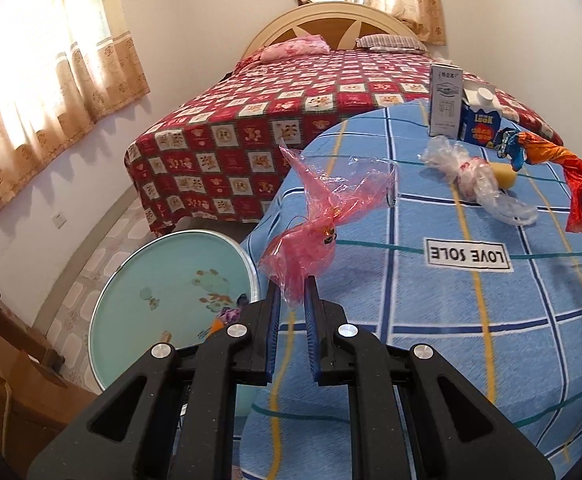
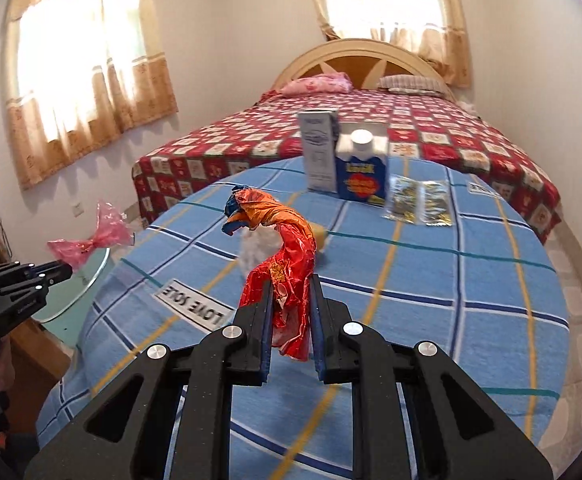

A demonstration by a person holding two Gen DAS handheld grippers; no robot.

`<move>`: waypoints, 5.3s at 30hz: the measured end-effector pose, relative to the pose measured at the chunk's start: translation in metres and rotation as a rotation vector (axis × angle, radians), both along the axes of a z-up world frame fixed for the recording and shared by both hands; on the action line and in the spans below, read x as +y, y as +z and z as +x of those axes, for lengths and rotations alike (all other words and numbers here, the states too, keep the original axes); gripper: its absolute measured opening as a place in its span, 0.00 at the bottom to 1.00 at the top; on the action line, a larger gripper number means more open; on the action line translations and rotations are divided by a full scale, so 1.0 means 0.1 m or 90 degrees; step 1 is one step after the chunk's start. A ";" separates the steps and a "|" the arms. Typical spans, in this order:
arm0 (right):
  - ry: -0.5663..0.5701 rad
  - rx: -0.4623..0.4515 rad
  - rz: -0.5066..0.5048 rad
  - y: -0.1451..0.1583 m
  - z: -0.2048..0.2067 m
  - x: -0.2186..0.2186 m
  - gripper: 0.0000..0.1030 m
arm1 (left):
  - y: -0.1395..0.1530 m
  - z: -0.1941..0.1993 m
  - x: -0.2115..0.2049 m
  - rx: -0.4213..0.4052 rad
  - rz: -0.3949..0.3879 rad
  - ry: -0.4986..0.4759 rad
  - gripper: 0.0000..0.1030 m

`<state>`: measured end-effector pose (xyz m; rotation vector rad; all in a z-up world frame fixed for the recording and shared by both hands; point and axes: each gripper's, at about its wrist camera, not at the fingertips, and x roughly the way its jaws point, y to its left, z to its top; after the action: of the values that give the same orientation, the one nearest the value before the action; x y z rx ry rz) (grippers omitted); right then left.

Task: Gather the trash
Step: 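Carry the pink bag and red wrapper toward the blue bin, then hold the pink bag and red foil wrapper above the bin opening, then open the right tool to drop the red wrapper while the left tool releases the pink bag, then move both open tools back over the table toward the clear bag and sponge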

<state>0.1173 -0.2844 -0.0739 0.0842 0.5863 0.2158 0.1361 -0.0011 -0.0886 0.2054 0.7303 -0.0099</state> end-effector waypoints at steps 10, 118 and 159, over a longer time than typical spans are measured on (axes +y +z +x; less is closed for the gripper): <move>0.054 -0.007 -0.018 0.02 0.11 0.41 0.17 | -0.01 -0.07 0.24 0.000 0.007 0.022 0.12; 0.339 -0.001 -0.149 -0.03 0.71 2.90 0.18 | -0.12 -0.29 1.73 0.018 0.059 0.202 0.15; 0.146 0.020 -0.134 -0.12 0.57 1.32 0.74 | -0.30 -0.25 1.23 0.039 0.059 0.181 0.94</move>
<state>0.1742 -0.1524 -0.0859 -0.1842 0.6467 0.3736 0.1109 0.1219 -0.1187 0.1886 0.8166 0.2889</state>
